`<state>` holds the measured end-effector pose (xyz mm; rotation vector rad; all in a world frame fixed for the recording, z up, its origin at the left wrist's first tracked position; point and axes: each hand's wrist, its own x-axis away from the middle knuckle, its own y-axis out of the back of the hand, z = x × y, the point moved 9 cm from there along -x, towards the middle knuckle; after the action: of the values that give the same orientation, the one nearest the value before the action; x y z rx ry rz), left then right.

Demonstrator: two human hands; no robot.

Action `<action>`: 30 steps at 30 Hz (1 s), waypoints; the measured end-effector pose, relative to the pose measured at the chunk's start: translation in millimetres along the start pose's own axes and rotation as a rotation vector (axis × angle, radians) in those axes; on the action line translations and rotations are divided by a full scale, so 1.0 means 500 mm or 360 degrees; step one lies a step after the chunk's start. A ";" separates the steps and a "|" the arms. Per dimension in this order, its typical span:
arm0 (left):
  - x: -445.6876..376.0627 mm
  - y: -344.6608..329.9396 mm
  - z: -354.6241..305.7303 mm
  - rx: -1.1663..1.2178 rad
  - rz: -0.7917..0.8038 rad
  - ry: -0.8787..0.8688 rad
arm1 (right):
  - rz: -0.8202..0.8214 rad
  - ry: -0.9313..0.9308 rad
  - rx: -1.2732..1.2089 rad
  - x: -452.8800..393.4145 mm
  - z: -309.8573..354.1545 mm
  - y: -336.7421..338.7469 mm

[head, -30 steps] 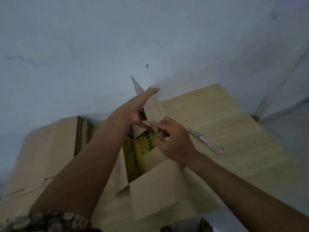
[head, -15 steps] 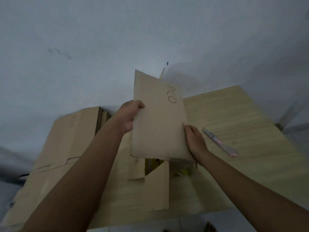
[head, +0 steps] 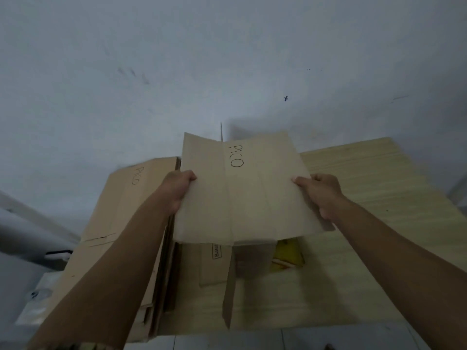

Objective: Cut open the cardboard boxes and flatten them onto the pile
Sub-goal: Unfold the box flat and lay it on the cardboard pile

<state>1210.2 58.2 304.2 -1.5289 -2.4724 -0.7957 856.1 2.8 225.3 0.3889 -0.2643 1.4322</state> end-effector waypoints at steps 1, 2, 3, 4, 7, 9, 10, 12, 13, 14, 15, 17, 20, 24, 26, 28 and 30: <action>-0.008 0.010 0.007 -0.0018 -0.0033 -0.0001 | 0.0020 0.0016 -0.0006 -0.001 0.007 -0.004; -0.016 0.021 0.014 -0.0027 -0.0068 0.0002 | 0.0118 -0.0022 -0.0061 0.002 0.003 -0.011; -0.026 0.035 0.021 -0.0030 -0.0099 0.0001 | 0.0309 -0.0098 -0.0195 0.013 -0.007 -0.026; -0.032 0.048 0.026 -0.0020 -0.0127 -0.0010 | 0.0546 -0.0200 -0.0410 0.032 -0.021 -0.045; -0.050 0.078 0.043 -0.0017 -0.0221 -0.0118 | 0.0975 -0.0439 -0.0988 0.093 -0.071 -0.099; -0.053 0.090 0.043 -0.0325 -0.0334 -0.0263 | 0.0999 -0.0408 -0.0990 0.118 -0.102 -0.131; -0.050 0.088 0.041 -0.0607 -0.0372 -0.0343 | 0.0944 -0.0379 -0.0974 0.121 -0.114 -0.142; -0.028 0.070 0.025 -0.1123 -0.0426 -0.0574 | 0.0778 -0.0345 -0.1017 0.115 -0.117 -0.149; -0.010 0.050 0.016 -0.1284 -0.0419 -0.0704 | 0.0686 -0.0316 -0.1020 0.110 -0.108 -0.140; 0.012 0.021 0.009 -0.1393 -0.0357 -0.0834 | 0.0591 -0.0279 -0.0986 0.102 -0.099 -0.129; 0.026 -0.016 0.015 -0.1462 -0.0202 -0.0934 | 0.0522 -0.0236 -0.0935 0.097 -0.088 -0.119; 0.077 -0.114 0.039 -0.1554 0.0237 -0.1055 | 0.0452 -0.0149 -0.0840 0.094 -0.068 -0.118; 0.135 -0.223 0.080 -0.1587 0.0532 -0.1129 | 0.0419 0.0008 -0.0754 0.108 -0.048 -0.129; 0.144 -0.239 0.090 -0.1456 0.0177 -0.1241 | 0.0575 -0.0005 -0.0843 0.120 -0.048 -0.149; 0.150 -0.227 0.099 -0.1362 0.0139 -0.1296 | 0.0582 0.0003 -0.0731 0.121 -0.051 -0.165; 0.157 -0.207 0.102 -0.1224 0.0130 -0.1350 | 0.0499 0.0061 -0.0460 0.114 -0.058 -0.181; 0.154 -0.186 0.102 -0.1106 0.0110 -0.1337 | 0.0534 0.0126 -0.0132 0.104 -0.065 -0.206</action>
<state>1101.2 112.4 255.2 -2.6186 -2.7768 -1.3028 963.1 53.8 206.4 0.2253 -0.3348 1.7554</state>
